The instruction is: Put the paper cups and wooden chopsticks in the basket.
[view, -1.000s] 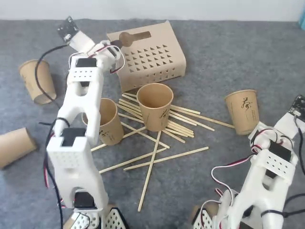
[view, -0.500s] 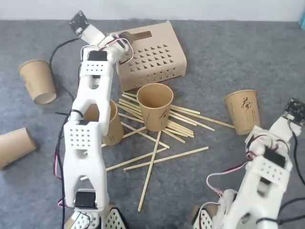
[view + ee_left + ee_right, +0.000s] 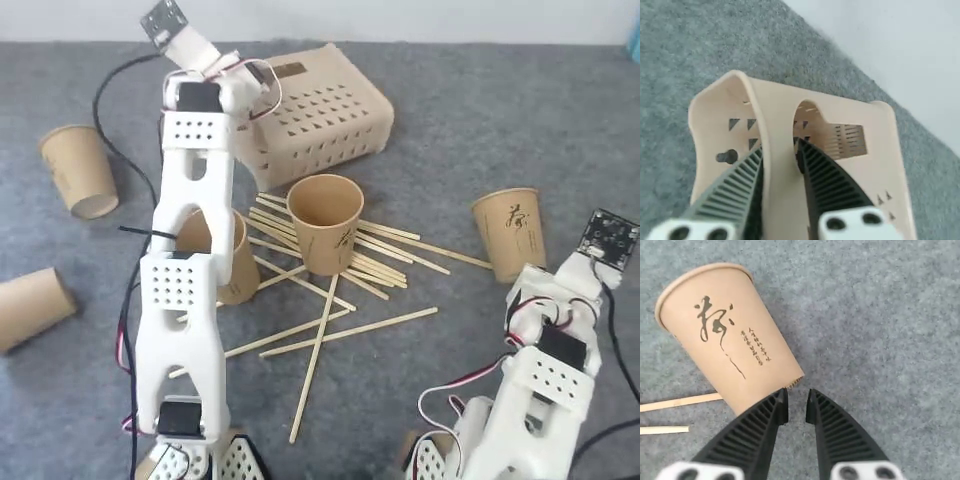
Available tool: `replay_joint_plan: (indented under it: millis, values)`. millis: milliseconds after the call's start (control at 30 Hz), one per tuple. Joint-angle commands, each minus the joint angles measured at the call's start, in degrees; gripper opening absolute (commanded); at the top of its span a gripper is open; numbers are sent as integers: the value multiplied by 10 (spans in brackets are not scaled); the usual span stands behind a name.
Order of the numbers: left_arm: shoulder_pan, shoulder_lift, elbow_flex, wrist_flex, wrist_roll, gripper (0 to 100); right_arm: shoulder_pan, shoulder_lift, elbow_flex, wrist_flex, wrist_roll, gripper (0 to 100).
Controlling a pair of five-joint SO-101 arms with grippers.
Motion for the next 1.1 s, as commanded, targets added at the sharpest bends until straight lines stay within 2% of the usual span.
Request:
replay_joint_plan:
  millis: [0, 167, 333, 767, 933, 1067]
  values:
    - [6, -23, -83, 83, -14, 10, -4, -23, -5, -9, 10, 72]
    - [27, -24, -182, 193, -61, 11, -4, -23, -5, -8, 10, 72]
    - [55, -25, -247, 268, -65, 11, -4, -23, -5, -7, 10, 72]
    - [76, -63, -232, 240, -65, 24, -4, -23, -4, -5, 10, 72]
    - [120, -98, -231, 218, -65, 221, -4, -23, -4, -5, 10, 72]
    - [142, -88, -231, 204, -65, 250, -4, -23, -4, -5, 10, 72]
